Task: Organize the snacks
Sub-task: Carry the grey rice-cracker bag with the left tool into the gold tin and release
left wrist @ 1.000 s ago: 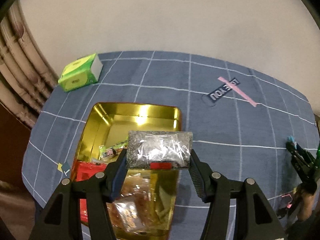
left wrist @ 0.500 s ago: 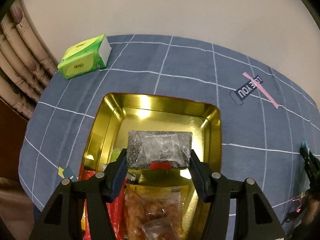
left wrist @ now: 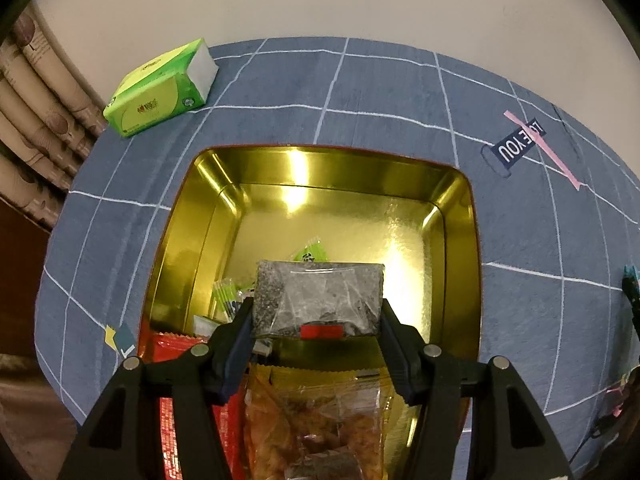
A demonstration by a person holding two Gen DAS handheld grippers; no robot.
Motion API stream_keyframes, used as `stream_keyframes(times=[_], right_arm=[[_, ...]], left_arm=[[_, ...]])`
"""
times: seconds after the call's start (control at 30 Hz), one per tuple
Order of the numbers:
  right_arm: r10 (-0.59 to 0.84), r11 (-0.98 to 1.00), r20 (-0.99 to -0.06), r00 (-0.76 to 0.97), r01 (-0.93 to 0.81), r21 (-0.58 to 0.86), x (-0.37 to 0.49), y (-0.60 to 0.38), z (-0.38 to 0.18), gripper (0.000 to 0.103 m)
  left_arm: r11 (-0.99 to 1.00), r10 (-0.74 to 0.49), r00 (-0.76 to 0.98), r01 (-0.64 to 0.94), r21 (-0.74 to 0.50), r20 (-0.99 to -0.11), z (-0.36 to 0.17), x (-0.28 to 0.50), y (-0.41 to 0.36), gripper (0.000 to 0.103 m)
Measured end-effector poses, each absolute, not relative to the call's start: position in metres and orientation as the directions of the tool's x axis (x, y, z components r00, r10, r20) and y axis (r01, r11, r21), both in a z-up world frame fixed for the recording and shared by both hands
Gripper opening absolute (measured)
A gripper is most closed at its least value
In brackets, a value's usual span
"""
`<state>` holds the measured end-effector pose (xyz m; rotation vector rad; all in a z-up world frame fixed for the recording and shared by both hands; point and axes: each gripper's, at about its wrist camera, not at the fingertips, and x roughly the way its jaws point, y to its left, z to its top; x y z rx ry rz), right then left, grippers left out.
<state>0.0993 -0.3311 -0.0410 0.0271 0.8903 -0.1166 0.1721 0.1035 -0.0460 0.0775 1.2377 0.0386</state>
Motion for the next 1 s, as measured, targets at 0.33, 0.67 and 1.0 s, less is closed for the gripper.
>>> stream_keyframes(times=[0.33,0.67,1.0], right_arm=[[-0.091,0.993,-0.777,0.623,0.113,-0.025,0.099,-0.332,-0.041,0.034],[-0.092,0.993,-0.777,0.623,0.113,-0.026,0.099,-0.332,-0.040,0.034],[-0.093,0.993,-0.776,0.623,0.114,-0.028,0.099,-0.332,-0.040,0.034]], left_arm=[[0.993,0.096,0.309,0.035,0.112,-0.946,-0.054,0.174,0.101,0.059],[0.989,0.105,0.304,0.070,0.132,-0.947,-0.056,0.172,0.096,0.061],[0.979,0.147,0.355,0.083,0.188,-0.923,-0.044,0.165,0.090,0.064]])
